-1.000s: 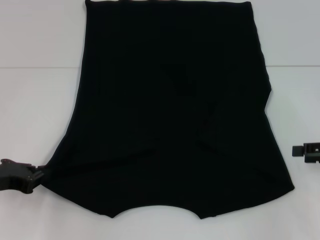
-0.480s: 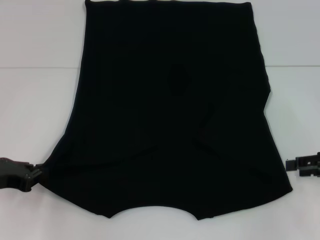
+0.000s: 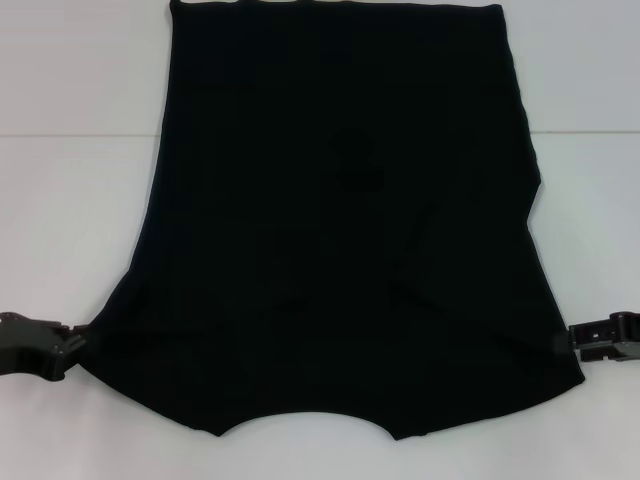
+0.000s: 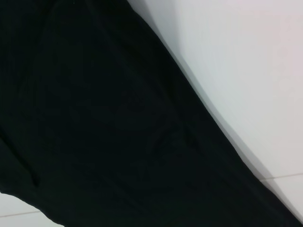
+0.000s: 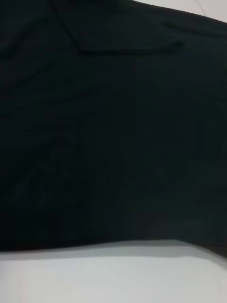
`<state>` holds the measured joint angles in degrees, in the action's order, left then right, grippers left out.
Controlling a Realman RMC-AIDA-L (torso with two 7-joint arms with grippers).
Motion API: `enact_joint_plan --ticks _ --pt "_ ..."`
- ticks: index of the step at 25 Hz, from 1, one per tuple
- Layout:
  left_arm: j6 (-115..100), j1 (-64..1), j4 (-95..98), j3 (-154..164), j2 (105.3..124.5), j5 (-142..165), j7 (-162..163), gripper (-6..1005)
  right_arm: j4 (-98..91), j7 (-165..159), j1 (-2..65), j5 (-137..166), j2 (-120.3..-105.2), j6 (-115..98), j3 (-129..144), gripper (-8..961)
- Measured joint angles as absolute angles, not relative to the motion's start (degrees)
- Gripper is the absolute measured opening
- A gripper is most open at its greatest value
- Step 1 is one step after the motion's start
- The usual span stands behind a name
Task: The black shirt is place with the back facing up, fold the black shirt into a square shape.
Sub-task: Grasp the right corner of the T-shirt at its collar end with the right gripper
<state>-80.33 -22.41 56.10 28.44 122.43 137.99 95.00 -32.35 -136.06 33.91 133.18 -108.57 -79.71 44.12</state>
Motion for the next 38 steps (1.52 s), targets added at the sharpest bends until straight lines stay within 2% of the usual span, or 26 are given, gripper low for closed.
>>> enact_joint_plan --ticks 30,38 --pt "-79.7 -22.7 56.1 28.1 122.43 137.6 94.7 62 -32.1 -135.7 36.7 133.2 -110.92 -81.6 45.4 644" --pt "-79.7 -23.1 56.1 28.1 122.43 137.6 94.7 63 -32.7 -135.9 36.7 133.4 -110.96 -81.4 47.5 410"
